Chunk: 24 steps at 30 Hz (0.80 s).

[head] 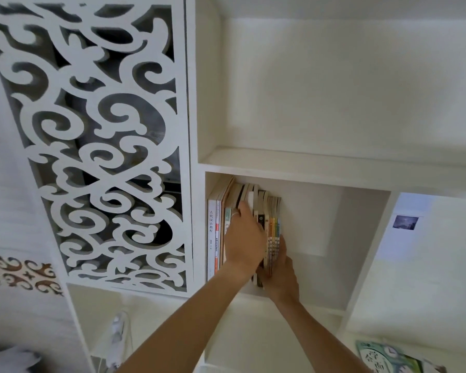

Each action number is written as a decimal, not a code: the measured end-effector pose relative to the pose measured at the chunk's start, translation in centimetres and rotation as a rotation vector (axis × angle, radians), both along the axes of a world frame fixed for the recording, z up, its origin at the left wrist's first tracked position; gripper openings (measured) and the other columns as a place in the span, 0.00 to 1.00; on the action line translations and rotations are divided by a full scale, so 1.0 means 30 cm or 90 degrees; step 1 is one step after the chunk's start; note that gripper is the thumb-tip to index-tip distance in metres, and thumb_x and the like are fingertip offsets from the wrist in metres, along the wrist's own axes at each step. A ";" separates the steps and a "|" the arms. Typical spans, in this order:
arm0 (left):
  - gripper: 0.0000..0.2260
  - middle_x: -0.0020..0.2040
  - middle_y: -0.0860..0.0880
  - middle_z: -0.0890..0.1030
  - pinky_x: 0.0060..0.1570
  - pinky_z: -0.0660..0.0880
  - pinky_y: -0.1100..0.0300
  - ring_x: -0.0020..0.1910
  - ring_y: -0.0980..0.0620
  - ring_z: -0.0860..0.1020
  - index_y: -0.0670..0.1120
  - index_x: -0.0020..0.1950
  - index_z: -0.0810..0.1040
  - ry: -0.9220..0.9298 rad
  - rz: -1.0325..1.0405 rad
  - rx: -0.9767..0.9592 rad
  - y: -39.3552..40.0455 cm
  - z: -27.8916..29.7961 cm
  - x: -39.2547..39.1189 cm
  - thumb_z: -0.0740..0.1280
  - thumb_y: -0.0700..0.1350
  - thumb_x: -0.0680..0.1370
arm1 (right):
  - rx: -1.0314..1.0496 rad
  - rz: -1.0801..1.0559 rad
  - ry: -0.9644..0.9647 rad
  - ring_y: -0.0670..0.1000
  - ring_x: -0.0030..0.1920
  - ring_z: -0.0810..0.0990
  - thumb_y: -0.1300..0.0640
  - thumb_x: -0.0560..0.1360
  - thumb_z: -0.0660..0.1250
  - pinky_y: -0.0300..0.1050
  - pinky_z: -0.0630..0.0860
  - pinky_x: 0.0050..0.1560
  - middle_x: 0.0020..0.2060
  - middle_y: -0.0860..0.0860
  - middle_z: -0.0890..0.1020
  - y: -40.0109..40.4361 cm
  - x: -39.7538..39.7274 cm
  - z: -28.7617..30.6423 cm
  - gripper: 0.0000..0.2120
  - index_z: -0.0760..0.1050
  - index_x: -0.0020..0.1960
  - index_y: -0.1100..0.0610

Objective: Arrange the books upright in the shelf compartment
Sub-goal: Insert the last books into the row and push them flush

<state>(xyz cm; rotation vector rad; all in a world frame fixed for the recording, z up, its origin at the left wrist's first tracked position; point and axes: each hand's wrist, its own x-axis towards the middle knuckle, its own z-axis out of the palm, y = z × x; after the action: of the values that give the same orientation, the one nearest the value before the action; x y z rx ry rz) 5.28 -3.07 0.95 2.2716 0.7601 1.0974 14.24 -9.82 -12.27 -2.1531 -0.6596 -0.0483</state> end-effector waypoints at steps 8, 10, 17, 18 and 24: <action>0.18 0.68 0.50 0.70 0.60 0.80 0.54 0.64 0.53 0.74 0.50 0.73 0.63 -0.102 -0.046 0.002 -0.043 -0.415 -0.141 0.56 0.54 0.85 | 0.029 0.014 -0.005 0.57 0.57 0.83 0.38 0.72 0.74 0.62 0.84 0.49 0.63 0.54 0.79 0.019 0.012 -0.013 0.52 0.39 0.80 0.36; 0.20 0.64 0.51 0.71 0.56 0.81 0.56 0.61 0.55 0.74 0.49 0.69 0.65 -0.167 -0.011 -0.037 -0.024 -0.383 -0.143 0.57 0.59 0.83 | 0.023 0.013 -0.003 0.58 0.58 0.83 0.36 0.71 0.74 0.62 0.84 0.49 0.64 0.53 0.79 0.023 0.017 -0.012 0.53 0.38 0.80 0.36; 0.17 0.52 0.48 0.81 0.43 0.80 0.57 0.47 0.51 0.81 0.45 0.62 0.71 0.059 -0.026 -0.097 0.049 -0.147 -0.016 0.61 0.56 0.83 | -0.023 0.008 0.003 0.60 0.62 0.79 0.38 0.74 0.72 0.61 0.81 0.56 0.66 0.57 0.74 0.015 0.010 -0.004 0.52 0.38 0.82 0.43; 0.15 0.52 0.46 0.82 0.43 0.82 0.55 0.46 0.48 0.83 0.42 0.62 0.71 0.138 -0.047 -0.111 0.058 -0.156 -0.001 0.61 0.52 0.83 | -0.021 0.008 0.002 0.60 0.63 0.79 0.38 0.74 0.72 0.61 0.80 0.56 0.66 0.57 0.74 0.015 0.009 -0.003 0.52 0.38 0.82 0.43; 0.08 0.54 0.45 0.83 0.45 0.83 0.57 0.47 0.49 0.84 0.41 0.63 0.71 0.167 -0.013 -0.077 -0.049 -0.266 -0.058 0.60 0.41 0.84 | 0.006 0.019 -0.002 0.60 0.59 0.81 0.38 0.73 0.73 0.60 0.80 0.55 0.63 0.55 0.76 0.015 0.009 -0.004 0.52 0.38 0.81 0.40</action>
<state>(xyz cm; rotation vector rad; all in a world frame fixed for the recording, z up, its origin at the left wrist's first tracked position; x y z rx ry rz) 3.54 -4.53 -7.02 2.3392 0.8775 0.7304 14.50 -9.38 -12.38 -2.1334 -0.6914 -0.0381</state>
